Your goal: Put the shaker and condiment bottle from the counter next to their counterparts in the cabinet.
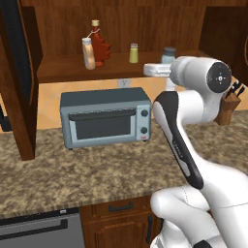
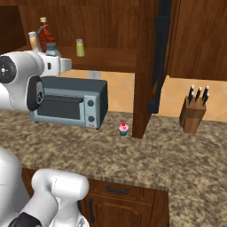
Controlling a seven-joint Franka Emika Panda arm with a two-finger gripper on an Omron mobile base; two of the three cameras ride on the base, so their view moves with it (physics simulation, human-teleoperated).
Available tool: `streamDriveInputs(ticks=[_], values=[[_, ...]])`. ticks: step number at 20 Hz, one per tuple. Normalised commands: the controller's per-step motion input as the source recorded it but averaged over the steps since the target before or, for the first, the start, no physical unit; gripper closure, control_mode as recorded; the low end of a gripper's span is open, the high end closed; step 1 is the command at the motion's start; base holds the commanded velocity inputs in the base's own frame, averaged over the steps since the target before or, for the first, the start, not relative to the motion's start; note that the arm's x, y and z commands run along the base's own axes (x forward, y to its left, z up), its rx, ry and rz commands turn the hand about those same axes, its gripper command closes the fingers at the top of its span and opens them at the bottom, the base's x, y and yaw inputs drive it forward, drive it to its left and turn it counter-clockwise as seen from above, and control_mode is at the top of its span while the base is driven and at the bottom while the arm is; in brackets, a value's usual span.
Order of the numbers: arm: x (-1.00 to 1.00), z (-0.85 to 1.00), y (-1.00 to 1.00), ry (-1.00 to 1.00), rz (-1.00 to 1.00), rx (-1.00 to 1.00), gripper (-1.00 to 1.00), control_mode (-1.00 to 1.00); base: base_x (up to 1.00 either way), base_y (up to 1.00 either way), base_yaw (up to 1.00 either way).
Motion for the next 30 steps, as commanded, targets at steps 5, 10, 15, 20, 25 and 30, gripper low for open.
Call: streamDriveInputs(ticks=[5,10,15,20,25,30], values=[[0.61,0.00,-0.11,0.00,0.00,0.00,1.00,-1.00,0.00,0.00,0.00],[0.66,0.00,-0.17,0.00,0.00,0.00,1.00,-1.00,0.00,0.00,0.00],[0.38,-0.02,-0.25,0.00,0.00,0.00,1.00,-1.00,0.00,0.00,0.00],[0.38,-0.14,-0.12,0.00,0.00,0.00,1.00,-1.00,0.00,0.00,0.00],[0.31,-0.29,-0.02,0.00,0.00,0.00,1.00,-1.00,0.00,0.00,0.00],[0.26,-0.02,0.00,0.00,0.00,0.00,1.00,-1.00,0.00,0.00,0.00]])
